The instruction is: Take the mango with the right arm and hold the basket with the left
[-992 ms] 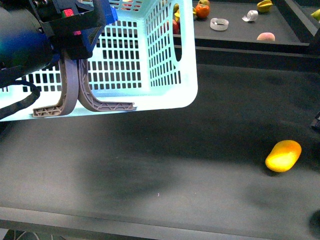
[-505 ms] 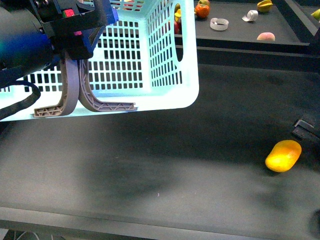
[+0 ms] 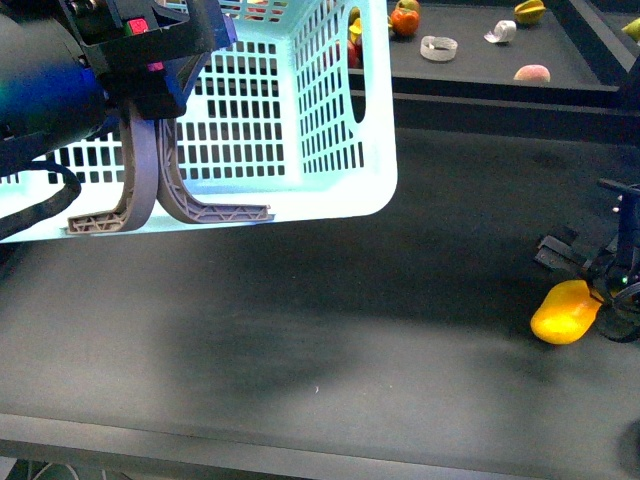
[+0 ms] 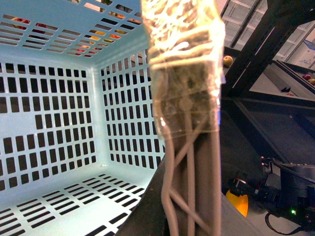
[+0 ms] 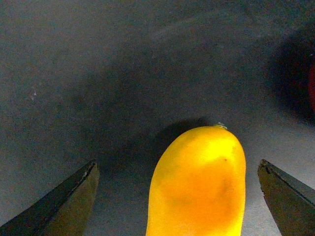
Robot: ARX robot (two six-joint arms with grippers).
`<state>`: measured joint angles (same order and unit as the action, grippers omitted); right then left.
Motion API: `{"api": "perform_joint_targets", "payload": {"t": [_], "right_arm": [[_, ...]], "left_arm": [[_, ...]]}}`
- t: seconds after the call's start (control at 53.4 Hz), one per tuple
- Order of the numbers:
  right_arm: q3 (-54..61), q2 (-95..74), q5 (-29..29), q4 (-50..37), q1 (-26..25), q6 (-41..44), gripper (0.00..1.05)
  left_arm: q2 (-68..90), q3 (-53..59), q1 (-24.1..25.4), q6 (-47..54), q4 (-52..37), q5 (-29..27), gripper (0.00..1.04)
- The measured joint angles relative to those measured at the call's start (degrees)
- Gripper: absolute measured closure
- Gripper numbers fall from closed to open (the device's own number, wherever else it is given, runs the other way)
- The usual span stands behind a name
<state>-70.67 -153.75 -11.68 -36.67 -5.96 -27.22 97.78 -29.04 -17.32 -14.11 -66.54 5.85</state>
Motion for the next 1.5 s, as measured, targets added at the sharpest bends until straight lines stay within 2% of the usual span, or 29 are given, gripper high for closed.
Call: {"api": "perform_joint_targets", "payload": {"t": [0.973,1.011,1.123,1.179,1.292,1.498], "right_arm": [[-2.7,-6.3,-0.2,2.6,0.8,2.0,0.08],[-2.6,-6.3,-0.3,2.6,0.8,2.1,0.13],[-2.6,-6.5,-0.4,2.4,0.7,2.5,0.35],[-2.5,-6.5,-0.5,2.3,0.7,2.6,0.4],[-2.3,-6.5,-0.4,1.9,0.4,2.9,0.43],[-0.9,-5.9,0.3,0.9,0.1,2.8,0.44]], "left_arm": [[0.0,0.0,0.0,0.0,0.0,0.0,0.99],[0.0,0.0,0.0,0.0,0.0,0.0,0.99],[0.0,0.0,0.0,0.0,0.0,0.0,0.99],[0.0,0.0,0.0,0.0,0.0,0.0,0.99],[0.0,0.0,0.0,0.0,0.0,0.0,0.99],[0.0,0.0,0.0,0.0,0.0,0.0,0.99]]}}
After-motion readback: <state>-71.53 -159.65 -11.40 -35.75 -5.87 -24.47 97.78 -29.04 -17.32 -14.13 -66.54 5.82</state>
